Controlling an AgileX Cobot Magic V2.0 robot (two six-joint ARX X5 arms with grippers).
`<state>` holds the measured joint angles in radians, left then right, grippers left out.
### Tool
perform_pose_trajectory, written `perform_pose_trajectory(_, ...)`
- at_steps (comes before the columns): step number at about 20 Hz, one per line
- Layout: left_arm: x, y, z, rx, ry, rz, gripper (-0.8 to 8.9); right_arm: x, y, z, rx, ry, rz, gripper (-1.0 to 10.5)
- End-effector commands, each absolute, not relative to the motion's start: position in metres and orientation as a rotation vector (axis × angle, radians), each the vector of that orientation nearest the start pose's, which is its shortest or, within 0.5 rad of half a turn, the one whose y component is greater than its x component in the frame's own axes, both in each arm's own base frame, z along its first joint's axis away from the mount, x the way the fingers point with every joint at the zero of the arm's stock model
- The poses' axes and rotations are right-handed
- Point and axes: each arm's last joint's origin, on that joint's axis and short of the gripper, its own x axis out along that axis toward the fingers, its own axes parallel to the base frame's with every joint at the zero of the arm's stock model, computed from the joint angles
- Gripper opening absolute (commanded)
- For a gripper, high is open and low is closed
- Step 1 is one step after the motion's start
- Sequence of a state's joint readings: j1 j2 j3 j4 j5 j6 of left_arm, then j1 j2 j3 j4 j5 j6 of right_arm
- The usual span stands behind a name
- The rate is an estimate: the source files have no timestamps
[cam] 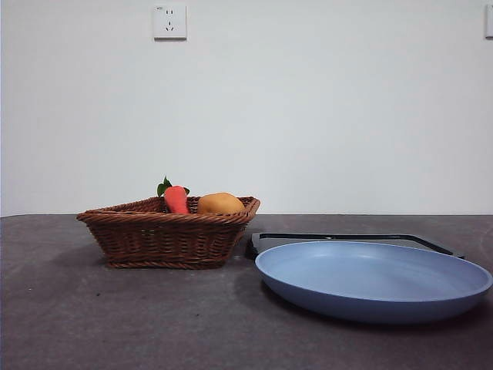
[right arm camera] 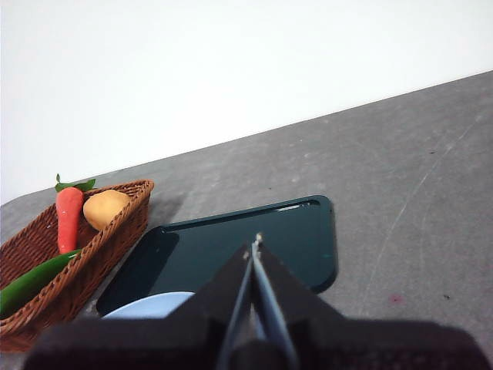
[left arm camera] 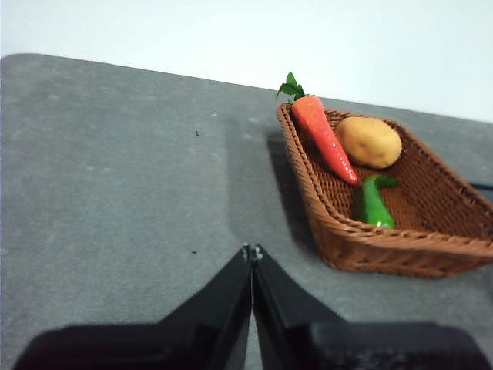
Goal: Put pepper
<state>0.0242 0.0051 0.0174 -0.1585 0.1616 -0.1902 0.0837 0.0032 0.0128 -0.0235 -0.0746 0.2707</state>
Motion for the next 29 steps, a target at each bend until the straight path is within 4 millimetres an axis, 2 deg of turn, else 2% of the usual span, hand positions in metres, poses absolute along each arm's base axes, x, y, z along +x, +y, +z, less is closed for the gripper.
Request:
perform_pose_trajectory(1, 0.096, -0.002, 0.153, -0.268, 0.143, -0.122, 0.08, 0.097, 0.010, 0.167, 0.295, 0.012, 0.158, 0.1)
perform_pose_trajectory(5, 0.097, -0.003, 0.159, -0.324, 0.092, -0.170, 0.06, 0.096, 0.010, 0.174, 0.340, -0.055, 0.174, 0.1)
perform_pose_trajectory(9, 0.095, -0.004, 0.173, -0.369, 0.044, -0.213, 0.06, 0.093, 0.010, 0.190, 0.372, -0.120, 0.188, 0.1)
perform_pose_trajectory(16, 0.086, -0.005, 0.216, -0.363, -0.011, -0.255, 0.06, 0.090, 0.010, 0.228, 0.372, -0.159, 0.199, 0.1)
perform_pose_trajectory(21, 0.085, -0.007, 0.249, -0.331, 0.044, -0.309, 0.06, 0.092, 0.012, 0.260, 0.348, -0.090, 0.236, 0.1)
perform_pose_trajectory(29, 0.093, -0.012, 0.296, -0.219, 0.219, -0.479, 0.06, 0.097, 0.016, 0.311, 0.211, 0.156, 0.331, 0.1)
